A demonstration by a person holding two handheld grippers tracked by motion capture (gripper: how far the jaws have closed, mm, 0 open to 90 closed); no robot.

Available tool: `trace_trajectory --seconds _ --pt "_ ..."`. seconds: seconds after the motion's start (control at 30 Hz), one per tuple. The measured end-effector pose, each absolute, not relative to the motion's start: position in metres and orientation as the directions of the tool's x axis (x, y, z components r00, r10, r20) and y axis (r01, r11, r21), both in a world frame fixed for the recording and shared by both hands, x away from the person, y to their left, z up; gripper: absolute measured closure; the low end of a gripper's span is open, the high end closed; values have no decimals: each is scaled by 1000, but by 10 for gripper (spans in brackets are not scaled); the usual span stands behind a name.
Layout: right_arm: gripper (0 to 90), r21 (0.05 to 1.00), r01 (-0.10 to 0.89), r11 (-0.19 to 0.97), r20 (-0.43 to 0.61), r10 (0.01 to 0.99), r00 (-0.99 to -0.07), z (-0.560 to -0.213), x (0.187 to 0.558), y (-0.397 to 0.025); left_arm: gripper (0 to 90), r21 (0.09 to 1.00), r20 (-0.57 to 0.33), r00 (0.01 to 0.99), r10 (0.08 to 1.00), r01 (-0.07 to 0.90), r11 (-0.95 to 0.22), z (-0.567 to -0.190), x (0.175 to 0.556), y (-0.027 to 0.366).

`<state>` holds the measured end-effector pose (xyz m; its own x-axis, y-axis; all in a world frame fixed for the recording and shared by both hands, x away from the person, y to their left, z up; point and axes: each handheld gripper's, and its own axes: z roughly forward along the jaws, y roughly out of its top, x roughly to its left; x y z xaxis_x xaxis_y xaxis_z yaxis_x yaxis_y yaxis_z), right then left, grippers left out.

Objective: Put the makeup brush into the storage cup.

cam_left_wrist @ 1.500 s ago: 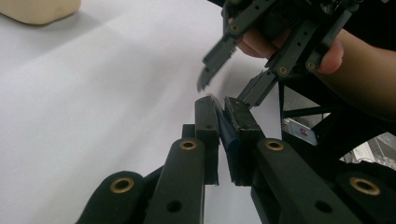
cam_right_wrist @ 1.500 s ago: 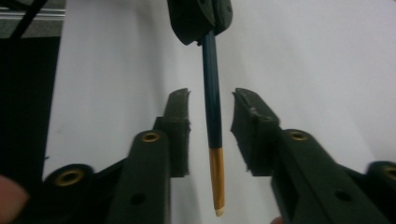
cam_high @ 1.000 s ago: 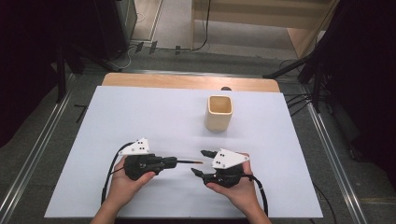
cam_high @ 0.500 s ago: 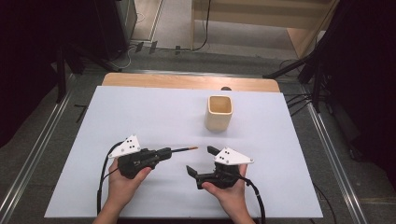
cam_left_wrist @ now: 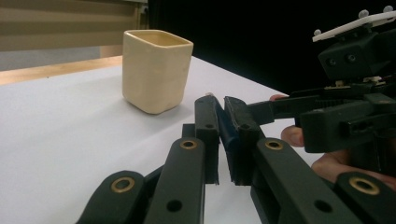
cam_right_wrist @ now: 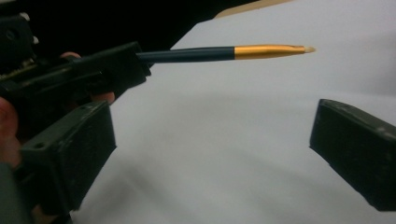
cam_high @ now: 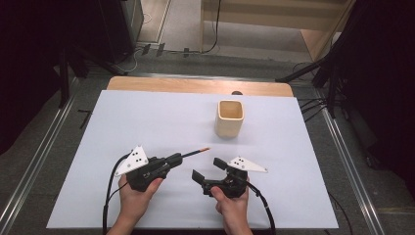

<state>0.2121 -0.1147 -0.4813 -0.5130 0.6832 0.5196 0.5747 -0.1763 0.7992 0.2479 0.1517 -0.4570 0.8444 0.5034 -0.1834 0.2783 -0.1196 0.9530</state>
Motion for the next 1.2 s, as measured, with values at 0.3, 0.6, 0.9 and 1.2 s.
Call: trace_trajectory --seconds 0.3,0.6,0.9,1.2 --pt "245 719 605 -343 658 616 -434 -484 211 -120 855 961 -167 840 516 257 -108 -462 243 146" --pt "322 640 656 -400 732 575 -364 -486 216 -123 855 961 -167 839 518 256 -104 -467 240 140" --pt "402 540 702 -464 805 529 -269 -489 222 -125 855 963 -158 838 521 248 -106 -472 236 135" --pt "453 470 721 -510 853 473 -221 -491 225 -129 856 965 -148 842 519 237 -109 -474 233 129"
